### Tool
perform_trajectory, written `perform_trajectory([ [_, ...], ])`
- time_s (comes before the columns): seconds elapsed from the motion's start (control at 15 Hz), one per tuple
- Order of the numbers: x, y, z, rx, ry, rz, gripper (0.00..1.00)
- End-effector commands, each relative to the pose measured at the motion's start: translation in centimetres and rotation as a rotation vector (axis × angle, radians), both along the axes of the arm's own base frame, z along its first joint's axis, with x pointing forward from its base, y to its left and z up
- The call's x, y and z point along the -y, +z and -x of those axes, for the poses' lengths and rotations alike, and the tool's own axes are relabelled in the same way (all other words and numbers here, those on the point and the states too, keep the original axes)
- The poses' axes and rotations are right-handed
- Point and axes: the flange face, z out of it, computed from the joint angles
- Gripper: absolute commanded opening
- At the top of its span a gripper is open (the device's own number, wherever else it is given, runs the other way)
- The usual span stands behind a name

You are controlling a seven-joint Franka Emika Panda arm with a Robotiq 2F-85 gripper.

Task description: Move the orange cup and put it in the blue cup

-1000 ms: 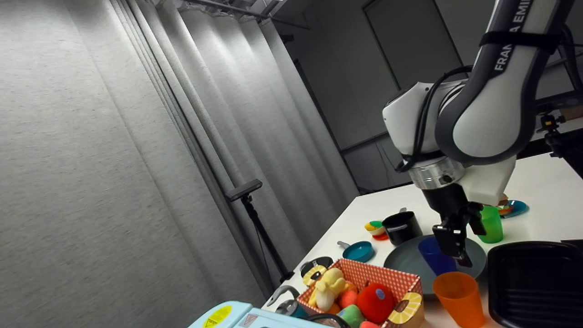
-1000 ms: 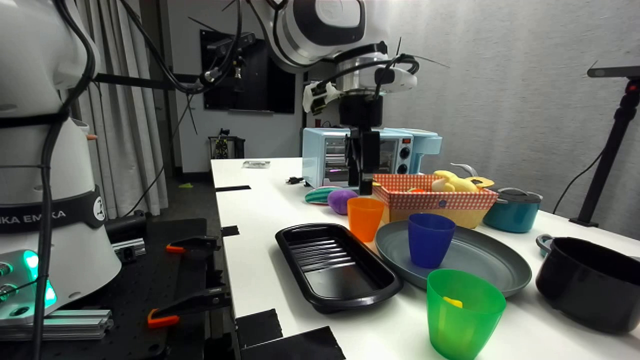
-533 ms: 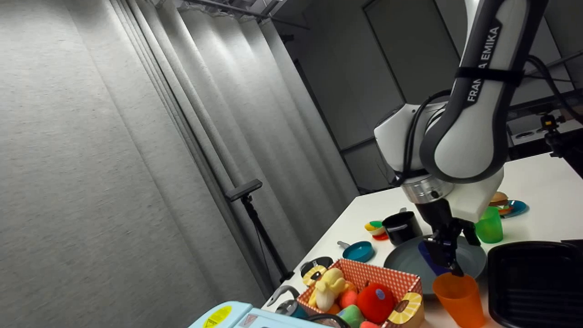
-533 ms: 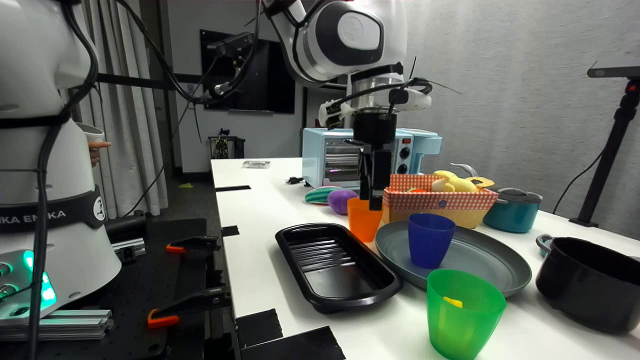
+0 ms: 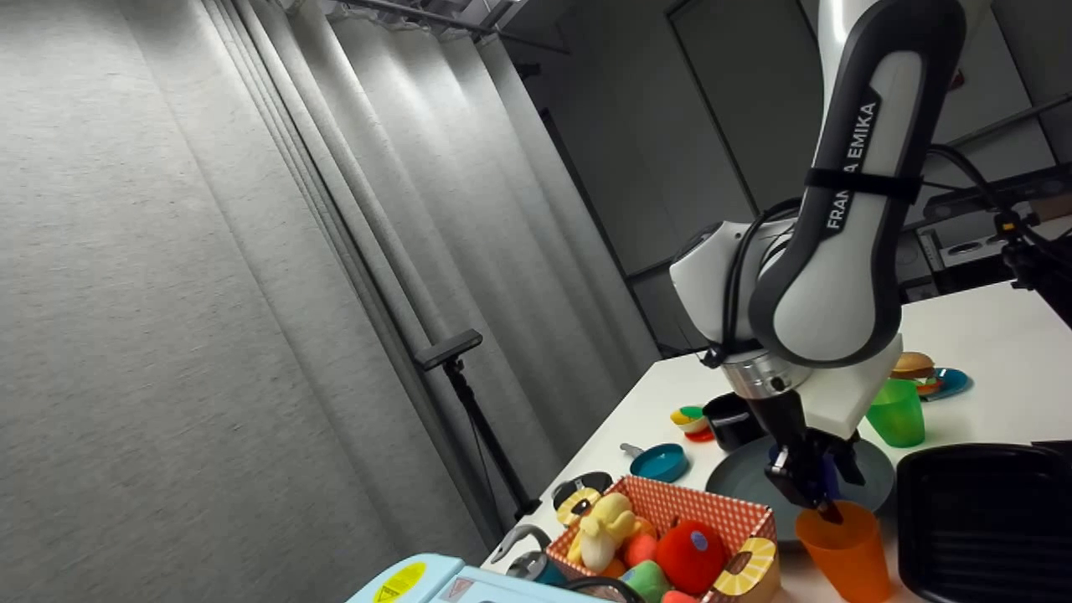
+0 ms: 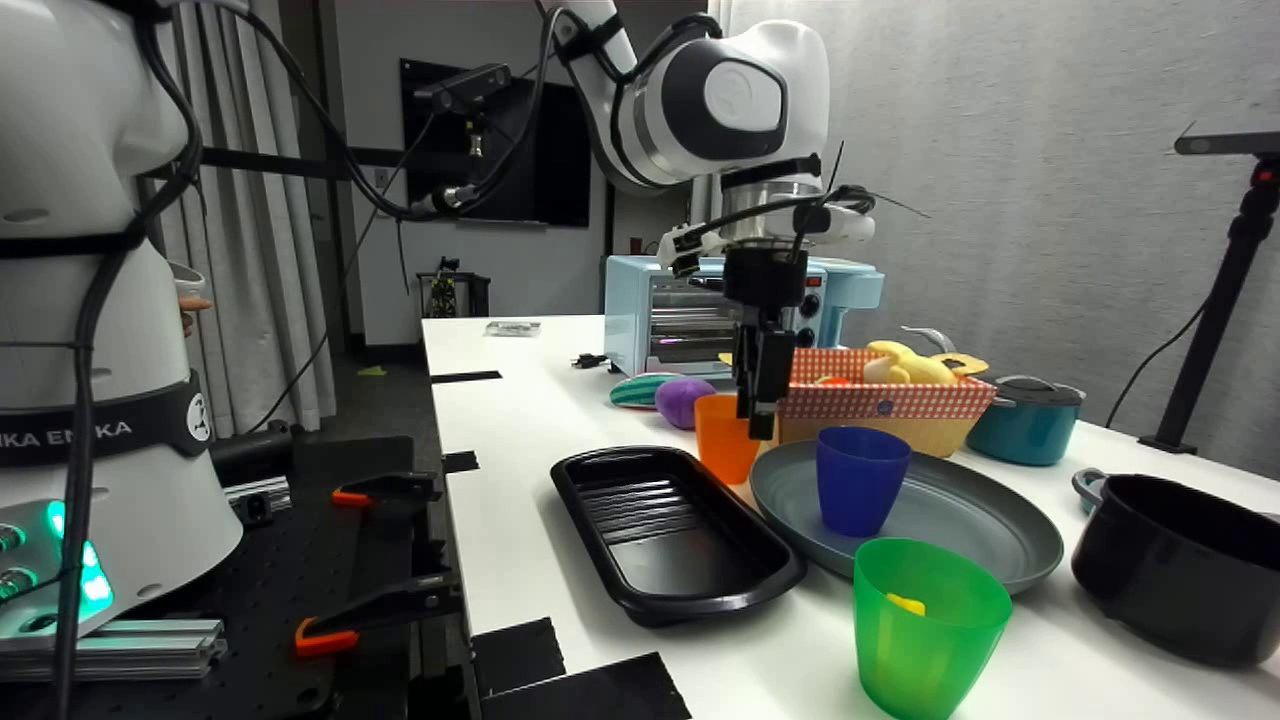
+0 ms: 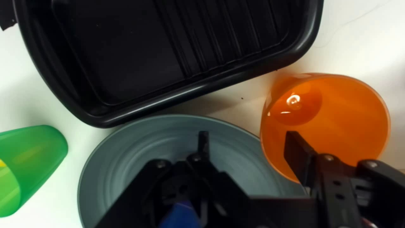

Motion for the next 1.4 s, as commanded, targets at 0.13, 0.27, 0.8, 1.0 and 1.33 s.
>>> perform_trajectory([
  [0.13,-0.1,-0.3,-1.2,-0.003,-0.024,0.015,0.16],
  [0.27,-0.1,-0.4,-1.3,-0.004,-0.025,0.017,0.02],
  [0.8,-0.3,1.7,-0.3,0.032,-0.002,0.01,0.01],
  [1.0,0.0,4.0,0.7,0.057,-0.009,0.003,0.0],
  [1.33,1.4,9.1,2.5,0.123,-0.06,-0.003,0.01],
])
